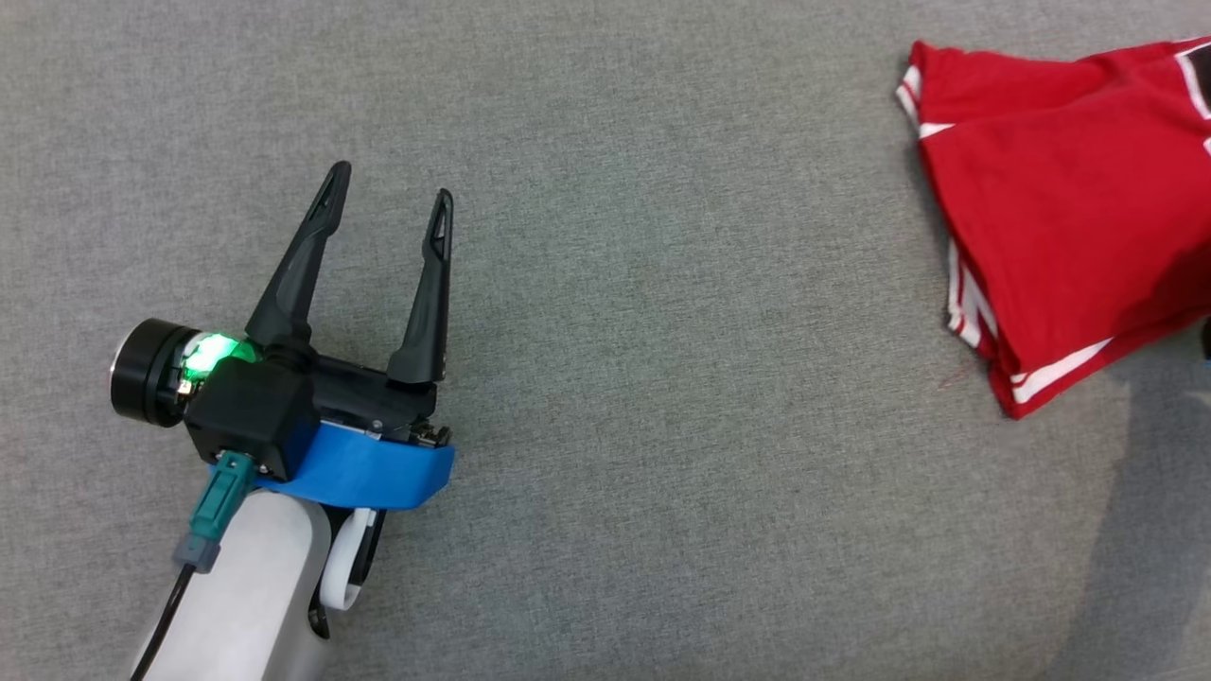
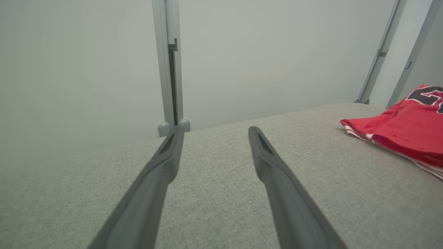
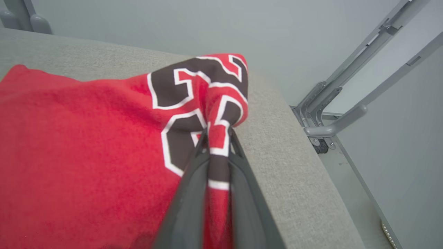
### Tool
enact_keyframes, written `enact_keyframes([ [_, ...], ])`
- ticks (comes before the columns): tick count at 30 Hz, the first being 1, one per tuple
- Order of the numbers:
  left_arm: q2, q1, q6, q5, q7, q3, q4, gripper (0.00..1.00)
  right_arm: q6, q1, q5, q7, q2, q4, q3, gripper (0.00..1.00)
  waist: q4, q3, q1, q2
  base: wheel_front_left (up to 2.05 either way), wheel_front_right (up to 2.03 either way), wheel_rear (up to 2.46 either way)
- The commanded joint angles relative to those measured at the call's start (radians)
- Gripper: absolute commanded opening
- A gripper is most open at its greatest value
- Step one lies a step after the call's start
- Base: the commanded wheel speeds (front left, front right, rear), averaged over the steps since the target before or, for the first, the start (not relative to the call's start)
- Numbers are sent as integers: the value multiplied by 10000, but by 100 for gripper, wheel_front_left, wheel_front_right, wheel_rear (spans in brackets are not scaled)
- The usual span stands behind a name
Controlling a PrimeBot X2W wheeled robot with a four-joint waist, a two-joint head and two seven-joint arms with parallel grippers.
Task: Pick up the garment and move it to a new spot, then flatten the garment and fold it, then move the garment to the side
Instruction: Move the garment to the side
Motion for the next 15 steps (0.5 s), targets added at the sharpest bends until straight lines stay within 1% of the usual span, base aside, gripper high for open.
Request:
enact_keyframes([
  [1, -24, -199, -12, 72, -52, -34, 13, 100, -6, -180, -107, -1, -78, 30, -183, 0, 46, 53, -2, -3, 0, 0, 0],
  [4, -65, -309, -29, 100, -99, -75, 88, 100, -6, -238, -402, 87, -11, 46, -612, 0, 104, 137, -2, -3, 0, 0, 0],
  [7, -94, -389, -59, 84, -148, -96, 160, 100, -6, -217, -603, 130, 66, -45, -773, 0, 145, 192, -2, -3, 0, 0, 0],
  [8, -105, -404, -63, 86, -158, -107, 190, 100, -6, -183, -656, 98, 129, -91, -815, 14, 168, 197, -2, -3, 0, 0, 0],
  [9, -124, -415, -72, 84, -187, -122, 222, 100, -6, -120, -792, 120, 161, -121, -858, 33, 198, 194, -2, -3, 0, 0, 0],
  [10, -147, -422, -79, 79, -205, -137, 255, 100, -6, -73, -860, 105, 201, -183, -922, 42, 229, 183, -2, -3, 0, 0, 0],
  [11, -172, -422, -70, 71, -225, -158, 302, 100, -5, -4, -1023, 64, 228, -245, -1000, 73, 263, 148, -2, -3, 0, 0, 0],
  [12, -190, -402, -68, 57, -227, -160, 336, 100, -6, 102, -1203, 85, 283, -307, -1134, 100, 282, 106, -2, -3, 0, 0, 0],
  [15, -244, -251, -62, -5, -278, -177, 464, 100, -5, 406, -1703, 12, 598, -617, -1661, 100, 341, -93, -2, -3, 0, 0, 0],
])
